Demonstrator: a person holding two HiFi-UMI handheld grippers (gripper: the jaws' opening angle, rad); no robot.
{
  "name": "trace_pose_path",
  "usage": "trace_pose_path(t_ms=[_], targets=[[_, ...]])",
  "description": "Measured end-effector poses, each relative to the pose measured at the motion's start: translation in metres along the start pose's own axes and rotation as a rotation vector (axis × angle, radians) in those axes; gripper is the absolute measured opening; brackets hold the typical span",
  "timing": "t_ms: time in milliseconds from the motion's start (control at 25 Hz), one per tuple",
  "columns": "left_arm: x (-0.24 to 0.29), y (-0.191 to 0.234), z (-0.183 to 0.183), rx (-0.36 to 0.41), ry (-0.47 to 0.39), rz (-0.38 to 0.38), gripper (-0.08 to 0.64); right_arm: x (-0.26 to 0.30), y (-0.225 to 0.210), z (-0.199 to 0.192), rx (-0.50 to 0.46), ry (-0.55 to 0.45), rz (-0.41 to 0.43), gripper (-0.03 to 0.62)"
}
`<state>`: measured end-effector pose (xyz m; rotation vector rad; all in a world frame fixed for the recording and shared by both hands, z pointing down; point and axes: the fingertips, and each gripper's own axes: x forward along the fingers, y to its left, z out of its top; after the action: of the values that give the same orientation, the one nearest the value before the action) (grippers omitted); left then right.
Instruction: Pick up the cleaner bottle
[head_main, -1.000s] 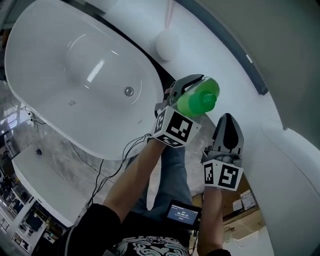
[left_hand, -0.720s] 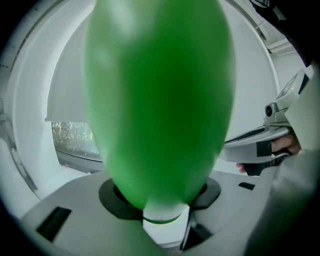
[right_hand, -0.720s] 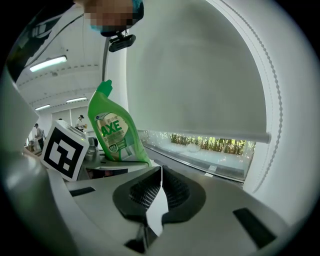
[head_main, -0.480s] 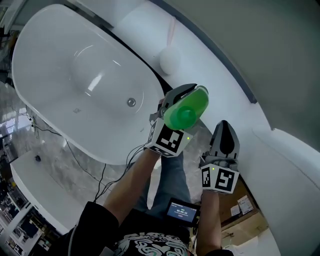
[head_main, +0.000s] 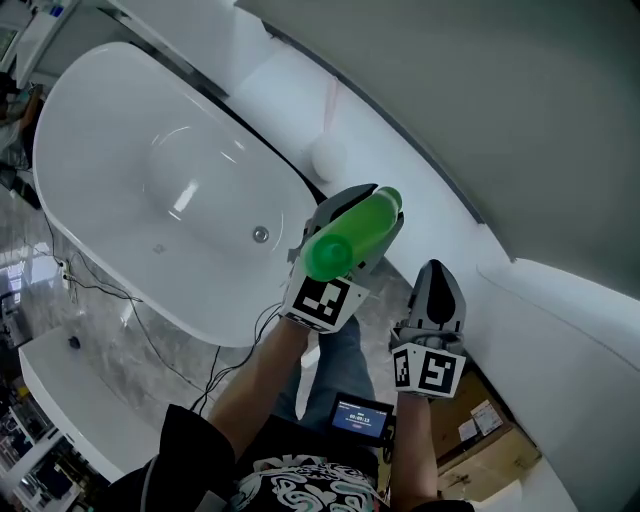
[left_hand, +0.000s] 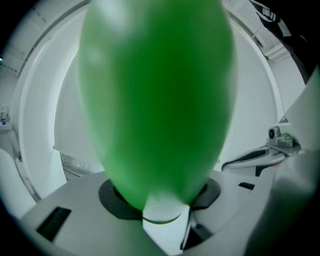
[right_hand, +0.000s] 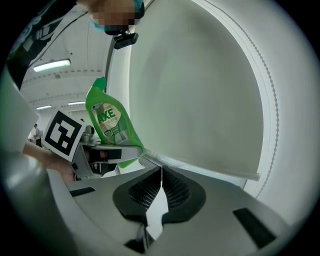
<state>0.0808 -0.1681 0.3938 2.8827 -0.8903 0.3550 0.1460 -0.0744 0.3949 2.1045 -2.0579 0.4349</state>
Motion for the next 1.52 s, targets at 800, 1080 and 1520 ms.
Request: trace_pose_path(t_ms=[800, 1080, 1520], targets=[[-0.085, -0.023, 0.184, -0.021, -0.139, -0.023, 0.212, -0.081, 0.009, 0.142, -0.007, -0.152, -0.005, 0.028], [-0.087, -0.020, 0.224, 0.018, -0.191, -0.007, 0.212, -0.078, -0.004, 0.180, -0.069, -0.207, -0.031, 0.028], [-0.112, -0.032, 0.249, 0.049, -0.160, -0.028, 0.212, -0.105, -0.006, 0.244, -0.052, -0.299, -0.090, 0.028]])
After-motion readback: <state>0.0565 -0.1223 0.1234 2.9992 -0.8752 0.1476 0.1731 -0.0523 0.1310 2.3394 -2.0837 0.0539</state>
